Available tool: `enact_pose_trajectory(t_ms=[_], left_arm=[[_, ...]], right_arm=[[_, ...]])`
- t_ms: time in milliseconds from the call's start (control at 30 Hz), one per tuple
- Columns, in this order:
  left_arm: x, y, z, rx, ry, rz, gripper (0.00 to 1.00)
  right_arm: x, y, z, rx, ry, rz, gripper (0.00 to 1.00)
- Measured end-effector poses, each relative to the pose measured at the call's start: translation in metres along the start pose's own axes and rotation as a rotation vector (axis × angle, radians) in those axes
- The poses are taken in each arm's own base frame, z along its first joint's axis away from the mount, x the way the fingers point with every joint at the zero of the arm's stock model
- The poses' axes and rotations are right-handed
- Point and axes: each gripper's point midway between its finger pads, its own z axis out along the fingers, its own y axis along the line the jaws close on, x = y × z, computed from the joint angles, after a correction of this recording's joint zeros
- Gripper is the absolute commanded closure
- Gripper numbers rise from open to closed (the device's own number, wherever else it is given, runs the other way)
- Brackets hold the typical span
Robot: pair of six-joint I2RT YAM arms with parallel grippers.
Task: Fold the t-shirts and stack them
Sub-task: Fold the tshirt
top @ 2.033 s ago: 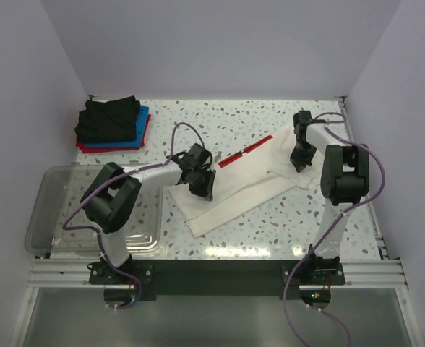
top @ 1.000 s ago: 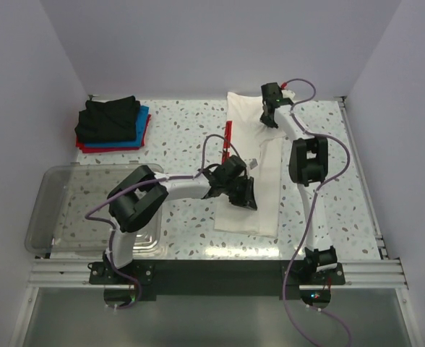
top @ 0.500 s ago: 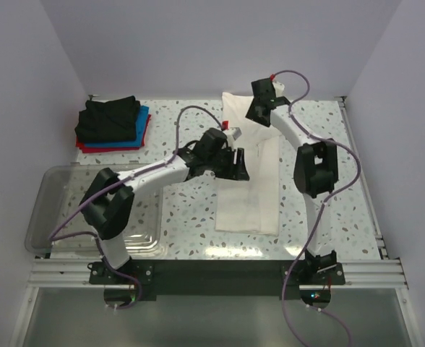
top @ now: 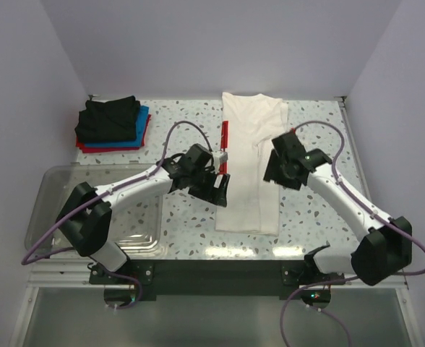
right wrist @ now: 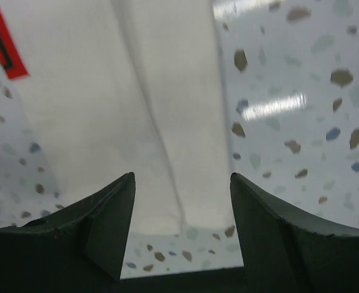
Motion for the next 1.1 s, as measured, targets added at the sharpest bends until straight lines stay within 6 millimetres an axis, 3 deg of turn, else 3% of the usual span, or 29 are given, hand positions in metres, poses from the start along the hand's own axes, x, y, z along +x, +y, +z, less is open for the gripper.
enact_pose_trajectory(t_ms=[67, 167, 300, 500, 767, 1100], left_arm=[[0.019, 0.009, 0.005, -0.020, 0.046, -0.017, 0.14], [0.045, 0.019, 0.007, -0.038, 0.099, -0.035, 0.14], [0.068, 0.023, 0.007, -0.027, 0.150, -0.052, 0.16], [0.076, 0.022, 0.008, -0.008, 0.168, -0.058, 0.18], [0.081, 0.028, 0.022, -0.022, 0.205, -0.072, 0.19], [0.078, 0.028, 0.033, -0.022, 0.227, -0.079, 0.19]], right_arm=[[0.057, -0.029, 0.006, 0.061, 0.138, -0.010, 0.33], [0.116, -0.061, 0.002, 0.124, 0.286, -0.008, 0.35], [0.152, -0.073, -0.009, 0.112, 0.343, 0.042, 0.37], [0.178, -0.075, -0.007, 0.113, 0.395, 0.082, 0.40], [0.176, -0.070, 0.009, 0.134, 0.369, 0.101, 0.45], [0.184, -0.080, 0.028, 0.192, 0.365, 0.085, 0.53]])
